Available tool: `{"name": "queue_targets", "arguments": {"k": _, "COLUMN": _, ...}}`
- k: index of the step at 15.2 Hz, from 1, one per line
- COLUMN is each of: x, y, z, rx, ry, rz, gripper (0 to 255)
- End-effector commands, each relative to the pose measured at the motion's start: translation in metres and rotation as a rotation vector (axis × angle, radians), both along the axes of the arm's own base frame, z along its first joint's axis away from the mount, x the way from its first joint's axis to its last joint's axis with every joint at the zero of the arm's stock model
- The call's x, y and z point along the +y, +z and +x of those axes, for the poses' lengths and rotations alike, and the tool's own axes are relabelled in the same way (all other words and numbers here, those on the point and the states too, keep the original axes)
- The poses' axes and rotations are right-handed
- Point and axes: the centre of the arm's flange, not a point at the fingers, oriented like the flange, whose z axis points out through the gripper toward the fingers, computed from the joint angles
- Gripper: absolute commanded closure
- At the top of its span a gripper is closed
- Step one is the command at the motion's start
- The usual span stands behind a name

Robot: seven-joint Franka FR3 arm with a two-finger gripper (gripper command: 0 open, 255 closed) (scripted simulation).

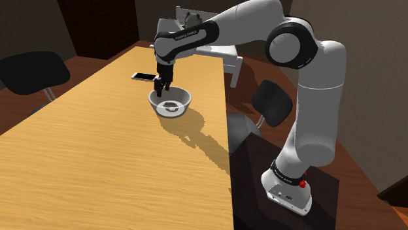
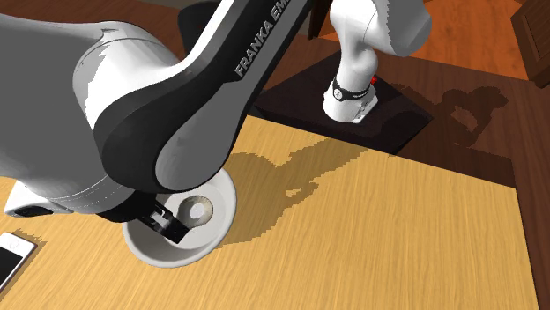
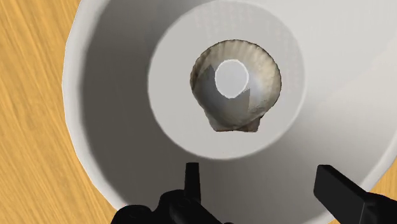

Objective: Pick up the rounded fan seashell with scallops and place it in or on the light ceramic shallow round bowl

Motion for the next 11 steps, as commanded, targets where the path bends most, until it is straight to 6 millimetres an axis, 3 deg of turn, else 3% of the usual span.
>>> {"name": "queue_targets", "arguments": {"k": 1, "x": 0.0, "y": 0.0, "z": 0.0, "rx": 0.0, "ry": 0.0, "rz": 0.0, "gripper": 0}}
{"name": "queue_targets", "arguments": {"k": 4, "x": 0.0, "y": 0.0, "z": 0.0, "rx": 0.0, "ry": 0.0, "rz": 0.0, "gripper": 0}}
{"name": "queue_targets", "arguments": {"k": 8, "x": -0.004, "y": 0.05, "z": -0.003, "rx": 0.0, "ry": 0.0, "rz": 0.0, "gripper": 0}}
{"name": "queue_targets", "arguments": {"k": 11, "x": -0.004, "y": 0.05, "z": -0.003, "rx": 0.0, "ry": 0.0, "rz": 0.0, "gripper": 0}}
